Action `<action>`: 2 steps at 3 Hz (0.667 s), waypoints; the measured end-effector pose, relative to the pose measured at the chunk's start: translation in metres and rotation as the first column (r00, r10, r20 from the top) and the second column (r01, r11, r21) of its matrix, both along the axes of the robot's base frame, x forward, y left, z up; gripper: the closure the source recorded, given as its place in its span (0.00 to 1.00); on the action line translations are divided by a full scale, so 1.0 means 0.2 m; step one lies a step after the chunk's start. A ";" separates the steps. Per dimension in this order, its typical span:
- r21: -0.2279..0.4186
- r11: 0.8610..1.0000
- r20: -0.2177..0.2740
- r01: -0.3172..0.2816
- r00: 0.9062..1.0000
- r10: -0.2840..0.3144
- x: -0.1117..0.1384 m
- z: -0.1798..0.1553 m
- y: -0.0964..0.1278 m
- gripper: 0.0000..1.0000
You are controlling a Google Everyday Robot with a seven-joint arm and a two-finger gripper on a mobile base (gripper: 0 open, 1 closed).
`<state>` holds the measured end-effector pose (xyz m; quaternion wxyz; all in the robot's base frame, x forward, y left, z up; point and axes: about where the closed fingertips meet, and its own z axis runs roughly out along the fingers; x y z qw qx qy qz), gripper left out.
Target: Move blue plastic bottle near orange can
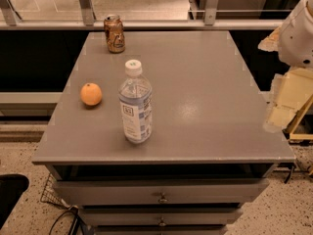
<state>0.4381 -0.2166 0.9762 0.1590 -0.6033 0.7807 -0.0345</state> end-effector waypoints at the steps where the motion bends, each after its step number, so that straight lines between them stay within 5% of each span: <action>1: 0.000 1.000 0.000 0.000 1.000 0.000 0.00 0.00 0.00 0.00; 2: 0.088 0.996 0.021 -0.003 1.000 0.001 0.01 -0.03 0.03 0.00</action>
Offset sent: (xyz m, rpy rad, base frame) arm 0.0091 0.0194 -0.0203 0.3158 -0.0548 0.0084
